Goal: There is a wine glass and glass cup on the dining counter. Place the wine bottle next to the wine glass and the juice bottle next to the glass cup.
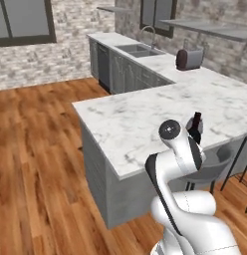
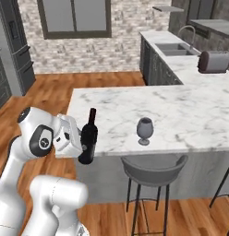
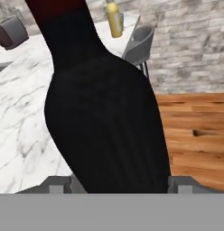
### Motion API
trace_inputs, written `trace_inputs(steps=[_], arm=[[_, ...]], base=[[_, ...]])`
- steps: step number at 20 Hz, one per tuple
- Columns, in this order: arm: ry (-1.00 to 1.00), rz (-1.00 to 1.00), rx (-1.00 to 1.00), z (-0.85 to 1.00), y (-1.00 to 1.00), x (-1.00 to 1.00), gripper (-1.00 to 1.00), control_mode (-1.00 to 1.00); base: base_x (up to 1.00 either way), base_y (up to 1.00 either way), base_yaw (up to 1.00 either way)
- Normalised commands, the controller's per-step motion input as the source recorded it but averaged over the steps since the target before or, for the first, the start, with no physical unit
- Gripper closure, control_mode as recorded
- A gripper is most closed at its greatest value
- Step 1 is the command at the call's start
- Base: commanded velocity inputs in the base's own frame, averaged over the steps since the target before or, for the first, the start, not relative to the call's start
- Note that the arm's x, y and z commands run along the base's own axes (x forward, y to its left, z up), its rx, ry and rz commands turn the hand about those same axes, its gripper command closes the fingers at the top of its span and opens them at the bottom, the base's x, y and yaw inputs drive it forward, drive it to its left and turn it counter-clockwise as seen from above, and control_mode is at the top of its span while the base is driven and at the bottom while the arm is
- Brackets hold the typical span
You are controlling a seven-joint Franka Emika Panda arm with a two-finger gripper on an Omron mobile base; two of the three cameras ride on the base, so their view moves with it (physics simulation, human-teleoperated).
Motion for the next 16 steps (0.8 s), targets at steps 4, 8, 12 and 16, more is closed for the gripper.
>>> trace_inputs(steps=[4, 8, 12, 16], arm=[[0.0, 0.0, 0.0, 0.0, 0.0, 0.0, 1.0, 1.0], [0.0, 0.0, 0.0, 0.0, 0.0, 0.0, 1.0, 1.0], [0.0, 0.0, 0.0, 0.0, 0.0, 0.0, 1.0, 1.0], [0.0, 0.0, 0.0, 0.0, 0.0, 0.0, 1.0, 1.0]], base=[[0.25, -0.48, 0.21], [0.26, -0.43, 0.25], [0.28, -0.4, 0.27], [0.33, -0.29, 0.34]])
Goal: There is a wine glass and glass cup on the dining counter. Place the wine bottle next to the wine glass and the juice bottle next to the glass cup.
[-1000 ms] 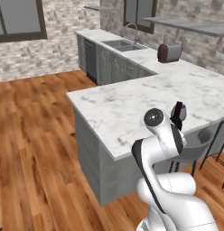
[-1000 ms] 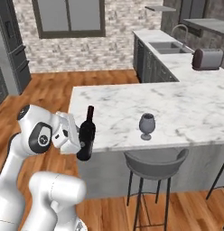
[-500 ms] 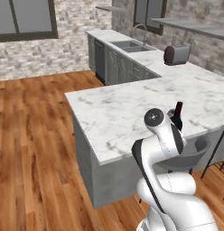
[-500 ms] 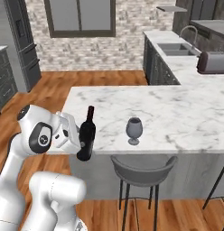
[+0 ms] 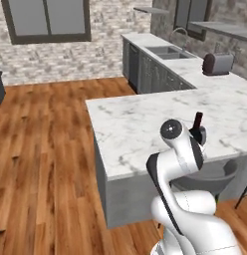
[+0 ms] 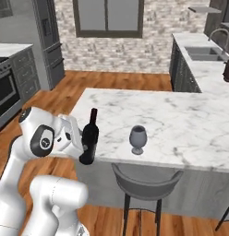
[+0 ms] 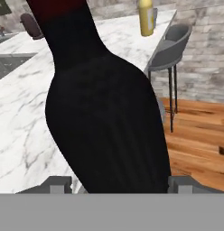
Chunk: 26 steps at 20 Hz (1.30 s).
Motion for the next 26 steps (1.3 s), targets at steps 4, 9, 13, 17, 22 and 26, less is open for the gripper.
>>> trace_inputs(steps=[4, 9, 13, 17, 22, 26], arm=[[0.0, 0.0, 0.0, 0.0, 0.0, 0.0, 1.0, 1.0], [0.0, 0.0, 0.0, 0.0, 0.0, 0.0, 1.0, 1.0], [0.0, 0.0, 0.0, 0.0, 0.0, 0.0, 1.0, 1.0], [0.0, 0.0, 0.0, 0.0, 0.0, 0.0, 1.0, 1.0], [0.0, 0.0, 0.0, 0.0, 0.0, 0.0, 1.0, 1.0], [0.0, 0.0, 0.0, 0.0, 0.0, 0.0, 1.0, 1.0]], base=[[0.51, -0.31, 0.3], [0.54, -0.3, 0.27], [0.41, -0.33, 0.23], [0.36, -0.31, 0.19], [0.38, -0.22, 0.08], [0.29, -0.11, 0.03]])
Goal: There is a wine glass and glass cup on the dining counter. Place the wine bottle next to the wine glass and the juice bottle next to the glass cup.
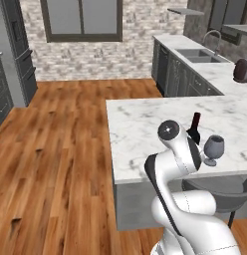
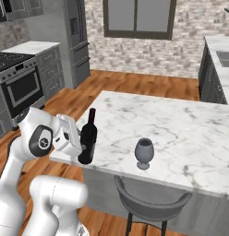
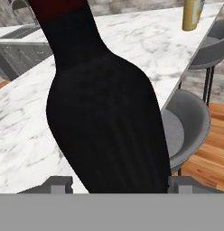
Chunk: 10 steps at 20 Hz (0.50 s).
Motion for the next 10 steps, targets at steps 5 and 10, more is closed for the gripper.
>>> trace_inputs(steps=[5, 10], arm=[[0.0, 0.0, 0.0, 0.0, 0.0, 0.0, 1.0, 1.0], [0.0, 0.0, 0.0, 0.0, 0.0, 0.0, 1.0, 1.0]], base=[[0.3, -0.01, -0.07], [0.06, 0.0, -0.01]])
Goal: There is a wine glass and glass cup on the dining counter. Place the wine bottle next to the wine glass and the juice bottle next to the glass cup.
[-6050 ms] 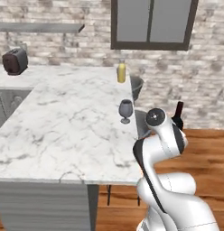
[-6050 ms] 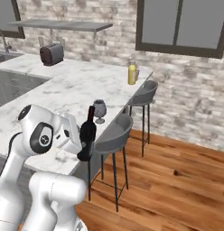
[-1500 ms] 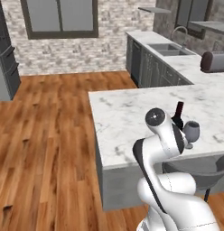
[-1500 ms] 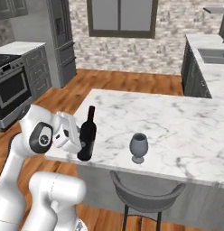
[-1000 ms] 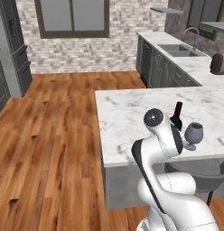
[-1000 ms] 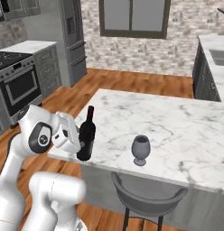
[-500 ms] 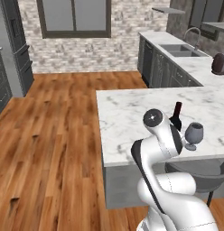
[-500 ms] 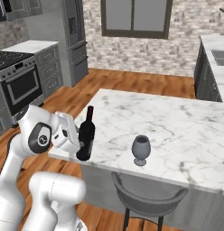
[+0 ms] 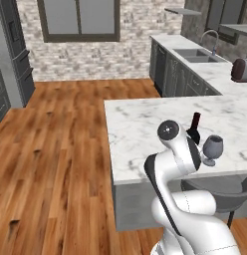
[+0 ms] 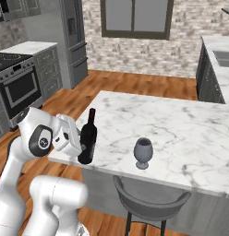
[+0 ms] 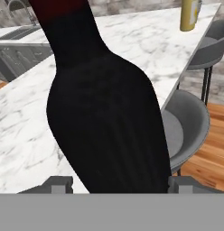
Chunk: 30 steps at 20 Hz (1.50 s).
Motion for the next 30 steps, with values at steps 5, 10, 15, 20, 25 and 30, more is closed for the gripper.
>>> trace_inputs(steps=[5, 10, 15, 20, 25, 30], arm=[[0.0, 0.0, 0.0, 0.0, 0.0, 0.0, 1.0, 1.0], [0.0, 0.0, 0.0, 0.0, 0.0, 0.0, 1.0, 1.0], [-0.02, -0.13, -0.08, 0.06, 0.07, 0.24, 1.0, -1.0], [-0.04, -0.13, -0.12, 0.03, 0.03, 0.4, 1.0, -1.0], [0.0, -0.04, 0.0, 0.0, -0.07, 0.42, 1.0, -1.0], [-0.01, 0.0, 0.04, -0.06, -0.3, 0.21, 1.0, -1.0]], base=[[0.0, 0.0, 0.0], [0.02, 0.01, 0.0], [0.0, 0.0, 0.0], [0.0, 0.0, 0.0], [0.0, 0.0, 0.0], [0.0, 0.0, 0.0]])
